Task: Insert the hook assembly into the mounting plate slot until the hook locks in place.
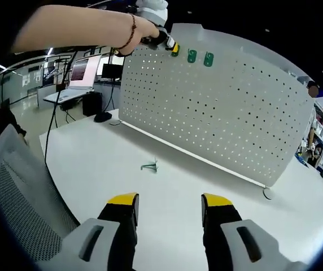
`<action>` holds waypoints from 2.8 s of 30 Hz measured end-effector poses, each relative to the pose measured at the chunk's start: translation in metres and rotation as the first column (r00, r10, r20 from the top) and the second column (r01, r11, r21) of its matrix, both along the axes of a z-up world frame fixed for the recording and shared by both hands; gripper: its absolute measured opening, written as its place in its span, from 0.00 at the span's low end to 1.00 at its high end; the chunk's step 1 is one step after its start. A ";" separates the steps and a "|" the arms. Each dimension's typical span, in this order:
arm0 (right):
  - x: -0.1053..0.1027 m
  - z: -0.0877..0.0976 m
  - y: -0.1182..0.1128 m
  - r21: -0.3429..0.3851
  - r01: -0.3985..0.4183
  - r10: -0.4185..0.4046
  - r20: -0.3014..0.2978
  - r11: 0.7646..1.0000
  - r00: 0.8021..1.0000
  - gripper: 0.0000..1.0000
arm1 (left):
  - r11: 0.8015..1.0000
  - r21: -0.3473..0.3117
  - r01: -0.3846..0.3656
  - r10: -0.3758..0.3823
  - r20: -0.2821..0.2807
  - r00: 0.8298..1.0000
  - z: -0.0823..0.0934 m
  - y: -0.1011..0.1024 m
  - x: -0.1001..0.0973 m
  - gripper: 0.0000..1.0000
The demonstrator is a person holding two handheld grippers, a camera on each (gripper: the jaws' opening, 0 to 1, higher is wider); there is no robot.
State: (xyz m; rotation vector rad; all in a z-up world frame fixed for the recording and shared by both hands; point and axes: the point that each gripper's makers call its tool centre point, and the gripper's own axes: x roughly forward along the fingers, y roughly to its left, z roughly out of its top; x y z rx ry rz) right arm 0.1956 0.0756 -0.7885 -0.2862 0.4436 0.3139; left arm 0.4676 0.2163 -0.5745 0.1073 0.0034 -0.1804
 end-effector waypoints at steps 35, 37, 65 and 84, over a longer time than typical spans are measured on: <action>0.001 0.001 -0.007 -0.008 0.026 -0.025 0.012 1.000 1.000 0.40 | 0.998 0.033 -0.047 0.048 -0.045 0.998 -0.010 -0.003 0.006 0.02; 0.001 0.001 -0.007 -0.009 0.025 -0.025 0.016 1.000 1.000 0.40 | 0.999 0.027 -0.038 0.040 -0.056 0.998 -0.011 -0.003 0.006 0.03; 0.000 -0.002 -0.016 -0.068 0.039 -0.038 0.012 0.997 0.999 0.43 | 0.980 -0.015 0.198 -0.192 -0.318 0.928 -0.081 0.025 -0.076 0.42; -0.001 -0.009 -0.018 -0.101 0.032 -0.034 -0.017 0.994 0.999 0.44 | 0.914 -0.078 0.398 -0.379 -0.515 0.769 -0.177 0.030 -0.162 0.54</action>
